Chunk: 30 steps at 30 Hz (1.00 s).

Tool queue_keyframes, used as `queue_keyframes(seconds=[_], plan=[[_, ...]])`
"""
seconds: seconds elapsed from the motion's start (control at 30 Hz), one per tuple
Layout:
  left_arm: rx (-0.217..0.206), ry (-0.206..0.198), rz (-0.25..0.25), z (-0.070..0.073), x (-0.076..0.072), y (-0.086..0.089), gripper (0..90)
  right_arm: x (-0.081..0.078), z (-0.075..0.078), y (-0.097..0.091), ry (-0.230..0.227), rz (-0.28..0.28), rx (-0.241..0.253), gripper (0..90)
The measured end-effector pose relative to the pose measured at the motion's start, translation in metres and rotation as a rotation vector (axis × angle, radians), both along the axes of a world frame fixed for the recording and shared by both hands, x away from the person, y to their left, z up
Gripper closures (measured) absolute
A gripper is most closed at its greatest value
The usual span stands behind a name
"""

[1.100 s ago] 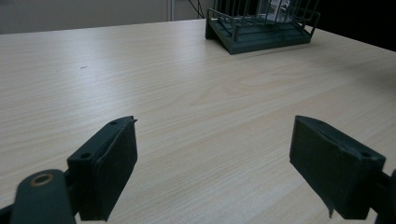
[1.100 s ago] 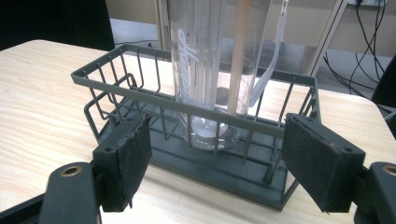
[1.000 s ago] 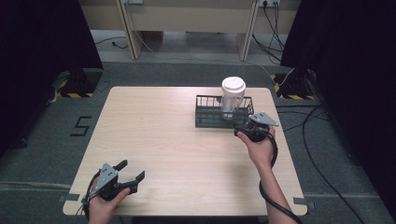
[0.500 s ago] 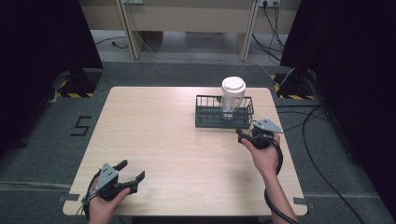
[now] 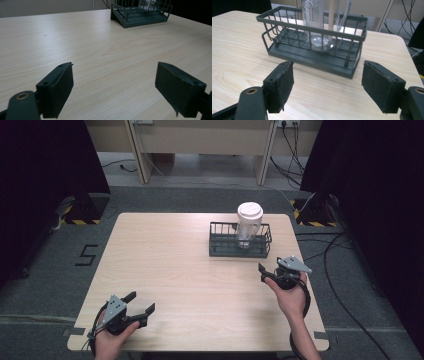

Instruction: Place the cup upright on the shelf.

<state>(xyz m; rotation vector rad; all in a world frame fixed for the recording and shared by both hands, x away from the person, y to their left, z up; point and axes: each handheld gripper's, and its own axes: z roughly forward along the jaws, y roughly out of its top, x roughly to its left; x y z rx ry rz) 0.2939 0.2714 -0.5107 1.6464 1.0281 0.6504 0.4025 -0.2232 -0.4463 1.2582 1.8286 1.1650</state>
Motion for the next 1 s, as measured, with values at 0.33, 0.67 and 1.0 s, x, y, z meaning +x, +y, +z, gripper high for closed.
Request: queue_keyframes(seconds=[0.33,0.67,1.0], plan=[[-0.003,0.003,-0.005,0.000,0.000,0.000,14.6,-0.013,-0.006,-0.010,0.004,-0.011,0.001,26.4],[0.003,0.001,0.001,0.000,0.000,0.000,14.6,-0.026,-0.012,-0.016,0.008,-0.016,-0.005,26.3],[0.003,0.004,-0.004,0.000,0.000,-0.001,14.6,-0.042,-0.020,-0.027,0.017,-0.031,-0.002,26.3]])
